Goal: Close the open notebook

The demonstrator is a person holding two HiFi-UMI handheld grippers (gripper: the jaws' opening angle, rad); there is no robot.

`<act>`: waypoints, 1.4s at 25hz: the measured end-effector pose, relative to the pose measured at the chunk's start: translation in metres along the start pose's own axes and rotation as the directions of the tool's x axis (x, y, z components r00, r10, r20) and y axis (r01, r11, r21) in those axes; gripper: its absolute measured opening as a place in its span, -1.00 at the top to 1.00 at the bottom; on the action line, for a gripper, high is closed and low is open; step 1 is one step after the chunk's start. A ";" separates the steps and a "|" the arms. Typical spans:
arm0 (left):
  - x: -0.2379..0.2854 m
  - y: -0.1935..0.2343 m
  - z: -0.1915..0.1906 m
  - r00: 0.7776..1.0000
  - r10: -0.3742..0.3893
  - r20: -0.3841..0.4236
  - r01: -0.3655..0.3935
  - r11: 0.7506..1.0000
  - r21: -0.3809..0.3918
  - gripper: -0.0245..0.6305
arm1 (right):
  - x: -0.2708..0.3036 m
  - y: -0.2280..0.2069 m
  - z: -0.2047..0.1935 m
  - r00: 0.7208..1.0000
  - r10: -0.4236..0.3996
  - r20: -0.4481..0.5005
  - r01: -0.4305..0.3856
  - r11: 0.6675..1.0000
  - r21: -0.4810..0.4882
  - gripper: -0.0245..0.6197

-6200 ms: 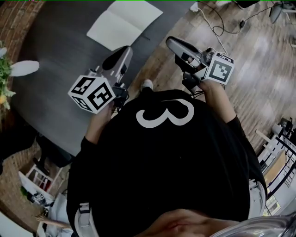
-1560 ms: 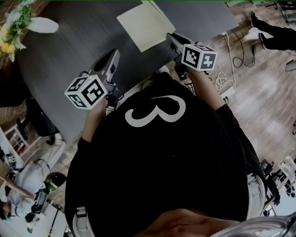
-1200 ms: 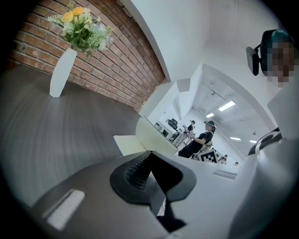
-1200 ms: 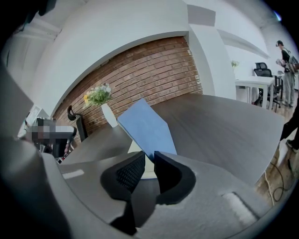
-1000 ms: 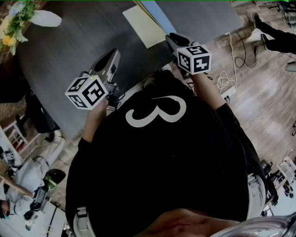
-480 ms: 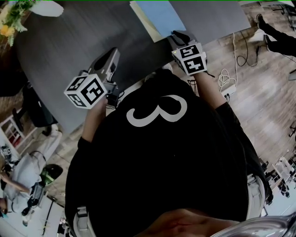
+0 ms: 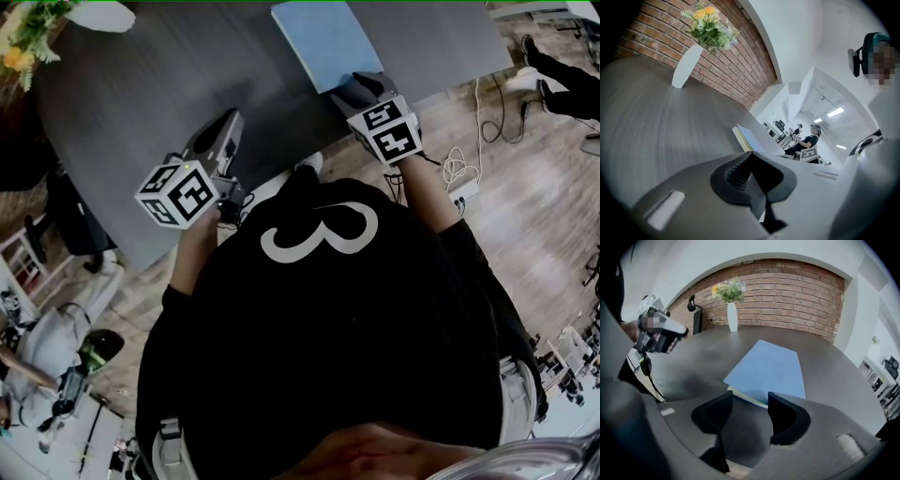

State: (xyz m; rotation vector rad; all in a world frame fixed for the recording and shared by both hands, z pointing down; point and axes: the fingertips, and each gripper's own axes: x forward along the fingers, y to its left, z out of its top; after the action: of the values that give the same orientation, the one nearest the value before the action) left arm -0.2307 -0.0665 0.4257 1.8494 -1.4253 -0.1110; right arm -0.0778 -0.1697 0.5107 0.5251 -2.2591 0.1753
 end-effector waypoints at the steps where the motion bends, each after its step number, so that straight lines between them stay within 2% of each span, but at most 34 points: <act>1: 0.000 -0.001 -0.001 1.000 0.001 0.007 -0.001 1.000 -0.002 0.89 | -0.002 0.002 0.001 1.000 0.022 0.011 -0.022 1.000 0.018 0.16; 3: 0.001 -0.005 -0.004 1.000 0.008 0.007 -0.008 1.000 -0.001 0.89 | -0.006 0.002 0.006 0.997 0.059 0.052 -0.062 0.996 0.070 0.15; 5: 0.001 -0.010 -0.007 1.000 0.013 0.003 -0.013 1.000 0.004 0.89 | -0.015 0.002 0.015 0.984 0.120 0.134 -0.143 0.973 0.179 0.15; 8: -0.002 -0.026 -0.011 1.000 0.004 0.020 -0.004 1.000 0.005 0.89 | -0.042 0.010 0.034 0.926 0.225 0.304 -0.325 0.884 0.336 0.21; 10: -0.005 -0.043 -0.013 1.000 -0.004 0.025 0.003 1.000 0.015 0.89 | -0.068 0.014 0.043 0.883 0.253 0.395 -0.404 0.838 0.368 0.32; 12: -0.007 -0.062 -0.011 0.999 -0.018 0.041 0.016 0.999 0.035 0.89 | -0.092 0.010 0.053 0.853 0.240 0.464 -0.431 0.824 0.367 0.48; 16: -0.007 -0.101 -0.011 0.996 -0.064 0.064 0.059 0.995 0.076 0.89 | -0.138 0.007 0.064 0.805 0.210 0.555 -0.445 0.832 0.330 0.95; 19: -0.009 -0.134 -0.019 0.991 -0.110 0.075 0.103 0.990 0.092 0.89 | -0.173 0.021 0.061 0.756 0.246 0.606 -0.488 0.829 0.272 0.92; 21: -0.012 -0.155 -0.022 0.988 -0.132 0.077 0.123 0.986 0.117 0.89 | -0.195 0.031 0.058 0.715 0.275 0.643 -0.534 0.809 0.247 0.92; 24: -0.018 -0.184 -0.024 0.983 -0.156 0.093 0.139 0.976 0.170 0.89 | -0.224 0.043 0.054 0.669 0.303 0.679 -0.584 0.779 0.227 0.92; 26: -0.023 -0.200 -0.024 0.980 -0.166 0.106 0.140 0.967 0.214 0.89 | -0.239 0.048 0.051 0.653 0.321 0.686 -0.590 0.783 0.196 0.92; 30: -0.034 -0.225 -0.029 0.977 -0.167 0.129 0.128 0.955 0.269 0.89 | -0.259 0.055 0.043 0.641 0.339 0.689 -0.585 0.797 0.152 0.92; 35: -0.045 -0.244 -0.033 0.973 -0.174 0.153 0.122 0.946 0.299 0.89 | -0.274 0.065 0.037 0.619 0.369 0.693 -0.608 0.784 0.126 0.92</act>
State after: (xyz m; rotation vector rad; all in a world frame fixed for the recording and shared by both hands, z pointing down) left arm -0.0393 0.0051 0.2804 2.2359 -1.4833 -0.1537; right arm 0.0335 -0.0353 0.2871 0.0933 -3.0460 0.8169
